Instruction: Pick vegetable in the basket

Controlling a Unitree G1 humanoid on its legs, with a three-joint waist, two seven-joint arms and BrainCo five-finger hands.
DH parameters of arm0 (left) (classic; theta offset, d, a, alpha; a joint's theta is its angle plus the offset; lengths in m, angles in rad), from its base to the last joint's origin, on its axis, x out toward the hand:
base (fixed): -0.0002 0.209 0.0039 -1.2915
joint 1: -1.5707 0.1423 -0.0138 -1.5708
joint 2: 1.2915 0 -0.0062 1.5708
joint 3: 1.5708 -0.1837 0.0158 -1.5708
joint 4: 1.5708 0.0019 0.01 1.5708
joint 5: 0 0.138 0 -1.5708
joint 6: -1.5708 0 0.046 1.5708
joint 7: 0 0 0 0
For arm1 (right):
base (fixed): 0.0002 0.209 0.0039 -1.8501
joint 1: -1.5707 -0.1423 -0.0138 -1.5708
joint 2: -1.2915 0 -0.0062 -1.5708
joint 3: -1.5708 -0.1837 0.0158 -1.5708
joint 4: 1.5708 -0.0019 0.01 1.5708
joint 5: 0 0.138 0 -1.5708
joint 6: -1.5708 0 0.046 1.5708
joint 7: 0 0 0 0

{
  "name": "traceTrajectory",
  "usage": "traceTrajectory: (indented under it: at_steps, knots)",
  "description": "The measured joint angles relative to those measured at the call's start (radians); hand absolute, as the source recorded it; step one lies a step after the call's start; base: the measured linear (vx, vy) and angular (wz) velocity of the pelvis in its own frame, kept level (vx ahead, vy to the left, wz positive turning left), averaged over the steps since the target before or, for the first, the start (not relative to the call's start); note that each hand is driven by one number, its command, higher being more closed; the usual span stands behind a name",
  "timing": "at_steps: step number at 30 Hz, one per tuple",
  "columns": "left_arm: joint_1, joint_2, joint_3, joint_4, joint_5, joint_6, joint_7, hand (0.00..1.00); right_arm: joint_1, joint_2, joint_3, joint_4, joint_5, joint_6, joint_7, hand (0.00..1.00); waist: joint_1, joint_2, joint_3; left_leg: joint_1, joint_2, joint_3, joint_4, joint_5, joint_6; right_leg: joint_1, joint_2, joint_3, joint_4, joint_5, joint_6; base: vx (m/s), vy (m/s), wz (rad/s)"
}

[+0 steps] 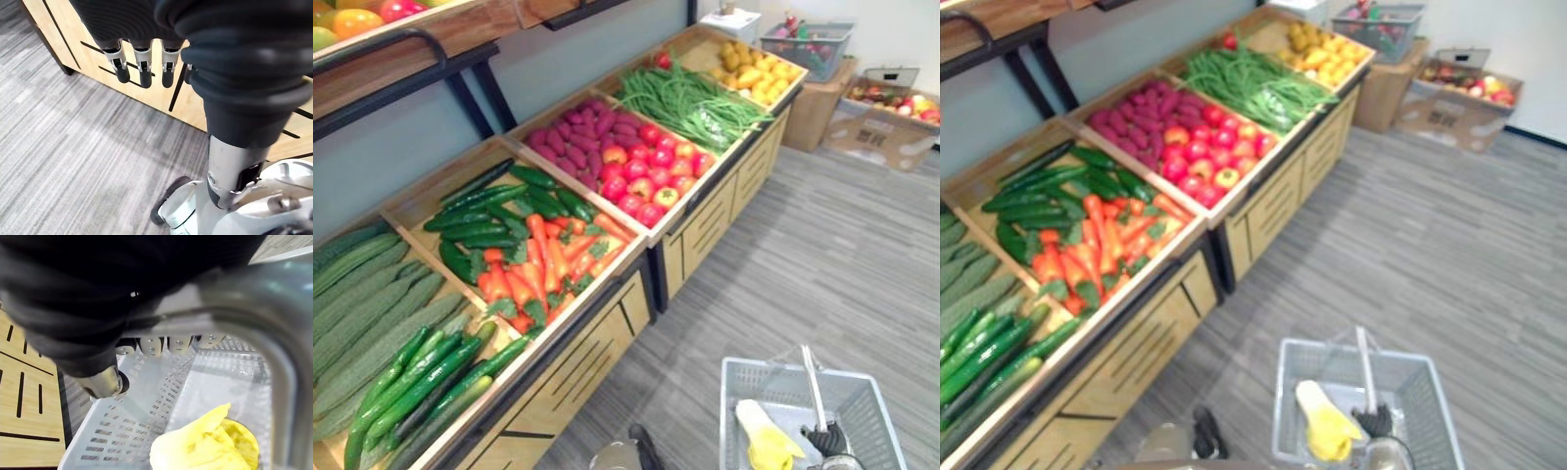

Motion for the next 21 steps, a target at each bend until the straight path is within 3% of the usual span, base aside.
traceTrajectory:
  at_steps: [4, 7, 8, 10, 11, 13, 15, 19, 21]
  knots:
    - [-0.002, 0.014, -0.003, 0.0, 0.03, -0.001, -0.006, 0.0, -0.002, 0.006, -0.014, 0.007, 0.0, 0.001, -0.002, 1.0, -0.005, -0.03, -0.025, 0.018, -0.053, -0.021, -0.043, -0.021, -0.008, -0.021, -0.051, -0.031, 0.082, 0.009, -0.006, 0.16, 0.087, 0.15]
    - [-0.001, 0.021, -0.011, 0.002, 0.031, 0.0, -0.006, 0.0, -0.013, 0.008, -0.07, 0.014, 0.001, 0.001, -0.005, 1.0, -0.009, -0.037, -0.031, 0.081, -0.076, -0.03, -0.128, -0.005, -0.013, -0.126, -0.119, -0.011, 0.371, 0.023, -0.025, 0.15, 0.101, 0.08]
    - [0.0, 0.024, -0.011, -0.001, 0.03, 0.0, -0.005, 0.0, -0.015, 0.008, -0.085, 0.014, 0.002, 0.002, -0.006, 1.0, -0.013, -0.041, -0.035, 0.098, -0.079, -0.042, -0.146, -0.001, -0.008, -0.165, -0.138, 0.01, 0.469, 0.053, -0.032, 0.21, 0.097, 0.32]
    - [0.0, 0.039, -0.011, -0.013, 0.024, 0.0, -0.005, 0.0, -0.016, 0.01, -0.098, 0.034, 0.002, 0.002, -0.014, 1.0, -0.038, -0.046, -0.051, 0.145, -0.08, -0.095, -0.186, 0.004, -0.001, -0.245, -0.155, 0.104, 0.678, 0.199, -0.02, 0.22, 0.049, 0.54]
    - [-0.001, 0.043, -0.011, -0.021, 0.017, 0.0, -0.005, 0.0, -0.02, 0.014, -0.102, 0.05, 0.003, 0.0, -0.017, 1.0, -0.043, -0.052, -0.051, 0.153, -0.079, -0.113, -0.198, 0.003, 0.0, -0.27, -0.153, 0.128, 0.733, 0.186, -0.018, 0.25, -0.015, 0.72]
    - [-0.023, 0.058, -0.006, -0.046, 0.007, -0.006, -0.001, 0.0, -0.017, 0.03, -0.16, 0.093, 0.006, 0.004, -0.022, 1.0, -0.046, -0.08, -0.051, 0.192, -0.075, -0.173, -0.216, 0.005, -0.003, -0.332, -0.125, 0.148, 0.872, 0.05, -0.02, 0.28, -0.063, 0.85]
    - [-0.025, 0.052, 0.006, -0.062, -0.021, -0.01, -0.001, 0.0, -0.017, 0.029, -0.202, 0.097, 0.028, 0.007, -0.029, 1.0, -0.053, -0.077, -0.049, 0.219, -0.066, -0.216, -0.219, 0.005, -0.006, -0.37, -0.09, 0.15, 0.855, -0.014, -0.032, 0.24, -0.12, 0.87]
    - [-0.031, 0.04, 0.027, -0.066, -0.021, -0.026, -0.002, 0.0, -0.04, 0.028, -0.292, 0.137, 0.04, 0.017, -0.042, 1.0, -0.064, -0.074, -0.046, 0.214, -0.054, -0.308, -0.218, 0.012, -0.034, -0.424, -0.033, 0.239, 0.589, -0.02, -0.045, 0.13, -0.191, 0.76]
    - [-0.032, 0.045, 0.071, -0.058, -0.021, -0.026, -0.001, 0.0, -0.04, 0.03, -0.343, 0.168, 0.071, 0.026, -0.041, 1.0, -0.061, -0.092, -0.045, 0.198, -0.046, -0.374, -0.218, 0.006, -0.083, -0.403, -0.007, 0.354, 0.359, 0.091, -0.062, 0.07, -0.372, 0.84]
